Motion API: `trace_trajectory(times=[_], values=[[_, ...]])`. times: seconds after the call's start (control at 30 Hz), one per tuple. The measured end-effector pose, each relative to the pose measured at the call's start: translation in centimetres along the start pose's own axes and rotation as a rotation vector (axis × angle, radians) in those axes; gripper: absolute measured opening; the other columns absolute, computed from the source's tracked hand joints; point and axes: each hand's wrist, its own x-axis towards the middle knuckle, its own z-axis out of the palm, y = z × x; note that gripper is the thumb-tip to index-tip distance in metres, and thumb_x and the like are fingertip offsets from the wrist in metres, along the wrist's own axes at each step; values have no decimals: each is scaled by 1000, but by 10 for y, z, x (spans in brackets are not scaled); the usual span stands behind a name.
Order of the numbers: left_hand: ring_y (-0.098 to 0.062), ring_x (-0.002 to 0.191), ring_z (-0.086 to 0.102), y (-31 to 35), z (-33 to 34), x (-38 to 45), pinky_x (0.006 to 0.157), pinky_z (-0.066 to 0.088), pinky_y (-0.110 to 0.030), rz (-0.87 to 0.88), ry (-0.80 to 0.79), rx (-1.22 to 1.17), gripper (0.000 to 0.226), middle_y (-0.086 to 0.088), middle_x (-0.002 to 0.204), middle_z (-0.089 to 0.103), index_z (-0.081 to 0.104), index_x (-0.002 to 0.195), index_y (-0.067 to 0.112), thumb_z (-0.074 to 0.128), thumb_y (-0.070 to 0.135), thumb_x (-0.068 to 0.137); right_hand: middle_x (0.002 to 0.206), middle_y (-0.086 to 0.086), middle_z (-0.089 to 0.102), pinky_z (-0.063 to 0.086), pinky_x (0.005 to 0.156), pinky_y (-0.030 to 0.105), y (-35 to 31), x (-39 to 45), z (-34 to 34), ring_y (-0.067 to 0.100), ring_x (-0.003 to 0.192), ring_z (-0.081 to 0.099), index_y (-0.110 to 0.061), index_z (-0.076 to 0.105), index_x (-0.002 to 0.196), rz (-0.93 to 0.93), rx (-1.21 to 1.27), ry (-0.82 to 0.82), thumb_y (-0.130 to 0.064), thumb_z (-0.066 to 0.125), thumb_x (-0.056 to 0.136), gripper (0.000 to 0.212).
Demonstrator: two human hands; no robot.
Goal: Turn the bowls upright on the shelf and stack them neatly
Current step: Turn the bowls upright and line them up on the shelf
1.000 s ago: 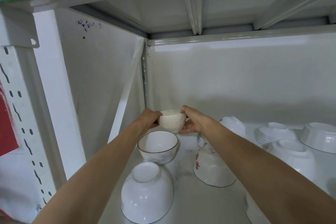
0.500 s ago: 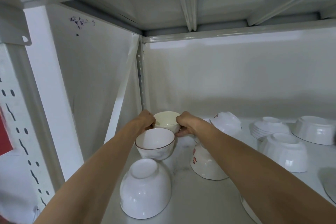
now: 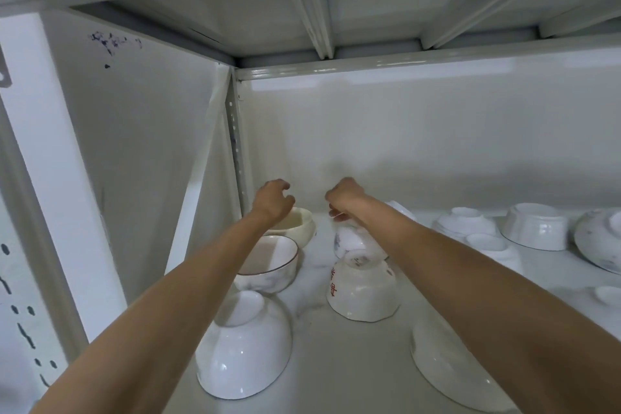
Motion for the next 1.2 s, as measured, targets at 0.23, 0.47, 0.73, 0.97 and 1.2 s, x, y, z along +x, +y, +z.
trace_trajectory(times=[0.23,0.47,0.73,0.97,1.2], values=[[-22,81,60,66,29,-16,61,53,-26,68,-283,-338,20,-11,100,58,60,109,1,55,15,95,116,18,61,47,85,32,27,-2,-77,34,109,59,-2,58,108,-67,-282,339,-17,44,89,28],[-18,54,56,105,56,-26,45,45,-19,12,-426,-164,33,-8,68,60,59,73,2,54,27,95,94,15,55,47,77,33,65,-17,-108,36,106,62,-6,45,68,130,-391,144,-9,44,92,25],[-20,49,45,120,62,-25,49,40,-25,-59,-361,-29,37,-6,59,53,47,60,9,50,27,92,51,12,60,51,72,31,74,-22,-100,23,60,58,-4,50,70,295,-252,-41,-17,40,99,34],[-17,48,43,124,70,-20,45,36,-24,-89,-309,-120,31,-6,59,50,44,64,9,53,24,90,62,5,57,49,99,36,79,-17,-98,23,72,60,-6,50,75,323,-95,-22,-14,46,95,22],[-14,36,40,134,73,-15,35,33,-15,-203,-284,-369,29,-4,50,50,46,66,7,64,19,86,90,22,64,58,67,42,87,-10,-108,37,73,67,-3,53,102,323,103,-4,-41,40,99,41]])
